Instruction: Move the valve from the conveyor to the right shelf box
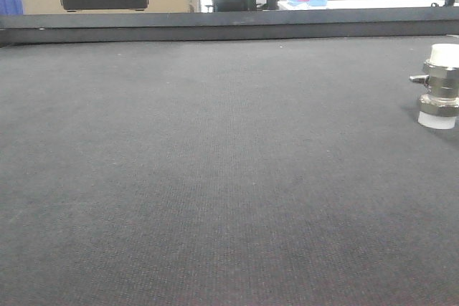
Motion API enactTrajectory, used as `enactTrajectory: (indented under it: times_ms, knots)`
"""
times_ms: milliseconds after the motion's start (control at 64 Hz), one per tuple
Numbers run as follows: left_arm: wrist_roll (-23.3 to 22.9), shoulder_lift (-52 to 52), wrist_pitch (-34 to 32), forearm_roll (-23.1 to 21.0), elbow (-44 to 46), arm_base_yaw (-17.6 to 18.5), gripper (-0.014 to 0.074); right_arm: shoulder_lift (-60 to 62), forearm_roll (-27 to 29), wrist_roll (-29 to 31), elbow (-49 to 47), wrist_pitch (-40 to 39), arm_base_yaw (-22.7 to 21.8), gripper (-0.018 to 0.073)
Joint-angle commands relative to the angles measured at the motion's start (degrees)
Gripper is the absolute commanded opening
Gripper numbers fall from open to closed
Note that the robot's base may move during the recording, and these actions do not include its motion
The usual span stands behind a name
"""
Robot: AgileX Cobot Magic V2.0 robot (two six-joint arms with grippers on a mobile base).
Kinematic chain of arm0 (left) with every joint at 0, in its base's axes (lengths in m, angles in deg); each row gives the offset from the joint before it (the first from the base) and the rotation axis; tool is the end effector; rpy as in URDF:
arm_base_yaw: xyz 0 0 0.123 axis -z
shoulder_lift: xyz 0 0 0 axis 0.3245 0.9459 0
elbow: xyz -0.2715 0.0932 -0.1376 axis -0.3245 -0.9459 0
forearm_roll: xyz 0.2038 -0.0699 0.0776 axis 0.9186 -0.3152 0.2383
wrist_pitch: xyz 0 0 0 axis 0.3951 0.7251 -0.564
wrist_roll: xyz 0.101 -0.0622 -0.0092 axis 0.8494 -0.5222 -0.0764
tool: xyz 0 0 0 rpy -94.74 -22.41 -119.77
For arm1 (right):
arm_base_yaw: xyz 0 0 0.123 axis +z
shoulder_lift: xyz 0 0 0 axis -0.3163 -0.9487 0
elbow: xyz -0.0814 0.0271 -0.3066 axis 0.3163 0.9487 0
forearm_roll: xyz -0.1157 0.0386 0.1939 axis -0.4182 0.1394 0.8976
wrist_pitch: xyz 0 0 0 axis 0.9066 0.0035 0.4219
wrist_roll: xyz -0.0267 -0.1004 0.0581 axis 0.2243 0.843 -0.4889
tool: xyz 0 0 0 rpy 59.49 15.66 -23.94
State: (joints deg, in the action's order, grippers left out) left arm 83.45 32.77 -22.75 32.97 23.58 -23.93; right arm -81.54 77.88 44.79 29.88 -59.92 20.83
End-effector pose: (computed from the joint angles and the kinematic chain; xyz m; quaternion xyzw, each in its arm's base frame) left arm 0.0276 0.0025 0.2156 -0.0126 0.6737 0.0509 0.7371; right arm 0.0281 0.0021 0.2037 0.0009 0.7120 0.0357 0.7013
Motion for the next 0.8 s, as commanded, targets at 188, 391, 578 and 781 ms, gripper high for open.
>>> enactTrajectory:
  times_ms: [188,391,578,781]
  knots:
    - [-0.23,-0.19,-0.80,0.23,0.21,0.00,-0.0111,0.21,0.15,0.04,-0.04,-1.26,0.03,-0.0154]
    - [-0.23,-0.19,-0.92,0.23,0.21,0.00,-0.0111,0.21,0.15,0.04,-0.04,-1.26,0.03,-0.0154]
    - [-0.23,-0.19,-1.82,-0.33,0.21,0.00,-0.0111,0.21,0.15,0.04,-0.04,-2.85,0.00,-0.0154]
    - [-0.23,-0.19,-7.35,-2.52,0.21,0.00,-0.0111,0.21,0.15,0.04,-0.04,-8.10,0.00,-0.0154]
